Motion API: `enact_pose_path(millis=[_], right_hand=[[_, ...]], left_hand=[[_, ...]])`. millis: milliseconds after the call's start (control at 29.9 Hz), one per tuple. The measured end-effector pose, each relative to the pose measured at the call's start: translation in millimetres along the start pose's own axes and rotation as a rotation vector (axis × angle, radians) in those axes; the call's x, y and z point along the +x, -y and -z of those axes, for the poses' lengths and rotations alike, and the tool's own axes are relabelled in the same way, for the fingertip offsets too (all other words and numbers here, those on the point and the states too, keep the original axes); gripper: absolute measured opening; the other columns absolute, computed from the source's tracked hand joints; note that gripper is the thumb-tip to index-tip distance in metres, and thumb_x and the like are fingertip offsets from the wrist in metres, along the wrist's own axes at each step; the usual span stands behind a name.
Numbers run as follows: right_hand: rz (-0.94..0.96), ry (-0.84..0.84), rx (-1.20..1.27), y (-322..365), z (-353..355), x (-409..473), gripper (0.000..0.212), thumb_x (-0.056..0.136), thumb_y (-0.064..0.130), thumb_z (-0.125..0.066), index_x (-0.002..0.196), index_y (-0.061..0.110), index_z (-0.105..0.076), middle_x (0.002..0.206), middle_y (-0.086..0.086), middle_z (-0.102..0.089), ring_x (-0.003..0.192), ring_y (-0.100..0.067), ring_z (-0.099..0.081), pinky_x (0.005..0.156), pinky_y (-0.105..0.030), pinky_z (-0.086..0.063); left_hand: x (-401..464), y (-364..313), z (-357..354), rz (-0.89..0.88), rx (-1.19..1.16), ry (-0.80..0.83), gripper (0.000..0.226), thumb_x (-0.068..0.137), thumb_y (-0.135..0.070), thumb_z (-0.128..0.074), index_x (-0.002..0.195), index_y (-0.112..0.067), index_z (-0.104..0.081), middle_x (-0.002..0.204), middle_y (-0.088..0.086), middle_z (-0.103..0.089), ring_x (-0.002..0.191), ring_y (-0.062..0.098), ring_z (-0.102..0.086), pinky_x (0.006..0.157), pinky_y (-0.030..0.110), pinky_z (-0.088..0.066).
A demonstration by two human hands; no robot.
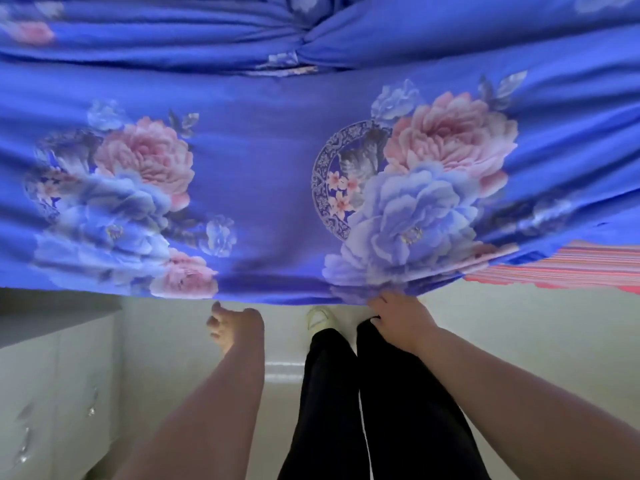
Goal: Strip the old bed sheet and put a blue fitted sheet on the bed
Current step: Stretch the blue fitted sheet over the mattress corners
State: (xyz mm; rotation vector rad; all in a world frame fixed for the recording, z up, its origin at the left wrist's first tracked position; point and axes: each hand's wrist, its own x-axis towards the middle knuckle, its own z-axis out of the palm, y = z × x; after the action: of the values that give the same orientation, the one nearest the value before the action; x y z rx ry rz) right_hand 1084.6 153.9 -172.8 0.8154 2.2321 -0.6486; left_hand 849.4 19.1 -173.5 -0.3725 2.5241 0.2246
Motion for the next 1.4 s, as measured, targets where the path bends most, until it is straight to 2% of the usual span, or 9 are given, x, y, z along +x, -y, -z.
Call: enact_pose_path(millis=[134,334,468,668,768,869,1036,1203,1403], right_hand=[[-0.113,-0.211,0.245,-41,27,-19,0.04,0.094,0.027,-0.047,0.133,0.021,-0.048,0.132,-0.005,-0.049,0.126,-0.026,-0.044,0.1,-0.036,-0.038],[-0.46,-0.62,0.783,-151,77,-60,0.034,0.089,0.011,-0.056,0.123,0.011,-0.055,0.125,-0.014,-0.05,0.11,-0.032,-0.054,0.092,-0.039,-0.041],[-0.55,-0.689,0.956,-243,99,-104,0.028,0.089,0.008,-0.054,0.117,0.005,-0.054,0.118,-0.02,-0.051,0.099,-0.036,-0.055,0.09,-0.039,-0.04],[-0.585,-0.619,1.053,-371,128,-186,0.04,0.091,0.015,-0.057,0.128,0.005,-0.047,0.12,-0.01,-0.057,0.11,-0.028,-0.055,0.087,-0.03,-0.04],[-0.57,-0.581,1.21,-420,144,-211,0.042,0.092,0.013,-0.056,0.131,0.006,-0.042,0.114,-0.012,-0.059,0.078,-0.022,-0.057,0.065,-0.025,-0.044],[-0.521,-0.523,1.612,-453,168,-219,0.023,0.098,0.01,-0.045,0.12,0.014,-0.049,0.103,-0.017,-0.054,0.068,-0.02,-0.046,0.064,-0.029,-0.036],[-0.468,-0.502,2.072,-489,195,-203,0.022,0.098,0.028,-0.05,0.118,0.026,-0.042,0.087,-0.003,-0.059,0.071,-0.015,-0.058,0.067,-0.027,-0.048],[-0.617,-0.567,2.426,-521,218,-175,0.025,0.095,0.029,-0.054,0.074,0.019,-0.048,0.054,0.005,-0.048,0.049,-0.006,-0.047,0.05,-0.014,-0.037],[-0.494,-0.448,2.328,-555,266,-150,0.023,0.096,0.027,-0.05,0.075,0.018,-0.052,0.045,0.006,-0.057,0.037,-0.005,-0.053,0.037,-0.013,-0.042]], left_hand=[[-70,-43,-29,-0.529,0.179,0.158,0.054,0.09,-0.016,-0.054,0.141,-0.019,-0.035,0.148,0.008,-0.03,0.133,0.031,-0.031,0.106,0.04,-0.028],[-183,-102,-80,-0.903,0.263,0.347,0.05,0.089,-0.025,-0.058,0.137,-0.022,-0.043,0.14,0.001,-0.045,0.128,0.028,-0.039,0.101,0.04,-0.037],[-266,-127,-121,-1.071,0.315,0.409,0.057,0.087,-0.032,-0.063,0.138,-0.019,-0.043,0.14,0.002,-0.047,0.128,0.03,-0.042,0.102,0.037,-0.035],[-419,-160,-177,-1.155,0.269,0.371,0.066,0.084,-0.036,-0.065,0.142,-0.018,-0.038,0.15,0.003,-0.034,0.133,0.029,-0.035,0.107,0.036,-0.03],[-480,-175,-194,-1.156,0.275,0.342,0.073,0.086,-0.044,-0.061,0.147,-0.025,-0.026,0.158,0.001,-0.016,0.141,0.026,-0.02,0.112,0.04,-0.025],[-517,-196,-205,-1.187,0.289,0.319,0.076,0.086,-0.046,-0.06,0.149,-0.029,-0.021,0.159,-0.003,-0.009,0.143,0.023,-0.015,0.112,0.04,-0.024],[-537,-243,-223,-1.242,0.337,0.338,0.08,0.083,-0.047,-0.064,0.148,-0.031,-0.022,0.156,-0.005,-0.018,0.141,0.021,-0.022,0.108,0.042,-0.032],[-539,-285,-239,-1.204,0.541,0.248,0.063,0.084,-0.043,-0.062,0.139,-0.028,-0.035,0.137,0.004,-0.032,0.122,0.031,-0.038,0.094,0.043,-0.043],[-539,-318,-242,-1.058,0.404,0.284,0.028,0.091,-0.014,-0.044,0.119,-0.011,-0.049,0.127,0.012,-0.044,0.115,0.035,-0.043,0.087,0.044,-0.041]])
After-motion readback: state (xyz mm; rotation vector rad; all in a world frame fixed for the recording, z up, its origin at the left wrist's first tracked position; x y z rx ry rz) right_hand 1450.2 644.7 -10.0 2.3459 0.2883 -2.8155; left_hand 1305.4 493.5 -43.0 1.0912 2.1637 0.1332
